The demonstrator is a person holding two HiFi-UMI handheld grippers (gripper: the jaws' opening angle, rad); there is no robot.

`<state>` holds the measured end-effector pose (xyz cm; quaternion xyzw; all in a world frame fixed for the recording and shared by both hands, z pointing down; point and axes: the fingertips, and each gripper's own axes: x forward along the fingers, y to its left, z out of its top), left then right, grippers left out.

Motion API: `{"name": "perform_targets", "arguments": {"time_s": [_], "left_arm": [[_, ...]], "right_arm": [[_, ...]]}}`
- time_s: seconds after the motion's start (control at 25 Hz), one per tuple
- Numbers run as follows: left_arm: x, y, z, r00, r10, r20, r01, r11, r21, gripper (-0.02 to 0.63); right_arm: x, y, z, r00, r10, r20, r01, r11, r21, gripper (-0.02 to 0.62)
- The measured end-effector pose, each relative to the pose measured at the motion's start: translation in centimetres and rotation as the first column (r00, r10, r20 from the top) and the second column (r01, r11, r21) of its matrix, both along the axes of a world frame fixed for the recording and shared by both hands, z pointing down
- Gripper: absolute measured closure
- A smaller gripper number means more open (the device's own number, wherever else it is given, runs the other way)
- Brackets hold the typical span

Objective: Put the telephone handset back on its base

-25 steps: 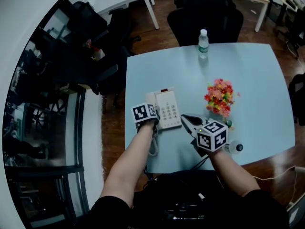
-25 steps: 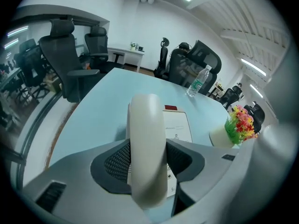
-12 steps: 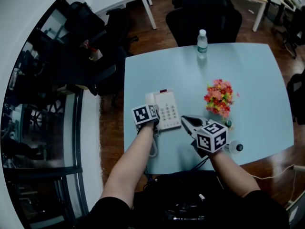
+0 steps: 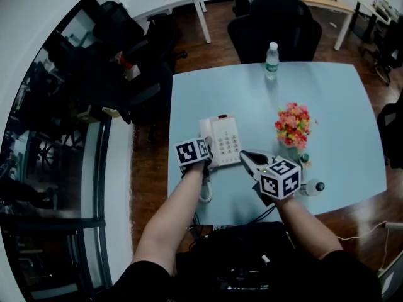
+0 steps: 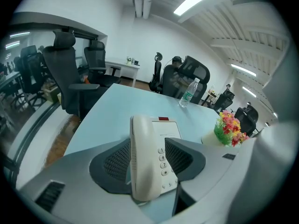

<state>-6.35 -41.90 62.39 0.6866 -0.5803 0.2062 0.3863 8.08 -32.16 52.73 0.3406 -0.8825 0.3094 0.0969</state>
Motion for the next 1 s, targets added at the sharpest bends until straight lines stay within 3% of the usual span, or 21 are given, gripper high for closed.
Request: {"name": "perform_targets", "arguments": {"time_s": [0.12,0.28,0.68,1.0], "left_arm": [[-0.2,1.7,-1.2,0.999,0.03,-0.012,-0.03,0.999,0.019,0.4],[-0.9,5.1,-2.1,0.997,0.076,-0.02,-0.076,0.997,0.025,0.606],[-3.1,16.4,-5.8,0.96,0.276,-0.053,-0.271,0.958,0.088,0.606],[-6.0,23.9,-3.3,0.942,0.313,-0.124,-0.308,0.95,0.052,0.606]], "right_arm": [[-0.8,1.0,-0.5,1.0,0.013,-0.008,-0.013,1.0,0.015,0.578],[-2.4,3.0,-1.0,1.0,0.021,-0.001,-0.021,0.999,0.026,0.578],[-7.7,9.2,-2.0,0.998,0.069,0.016,-0.068,0.998,-0.006,0.578],[-9.2,14.5,-0.1,0.99,0.131,-0.052,-0.132,0.991,-0.019,0.58]]}}
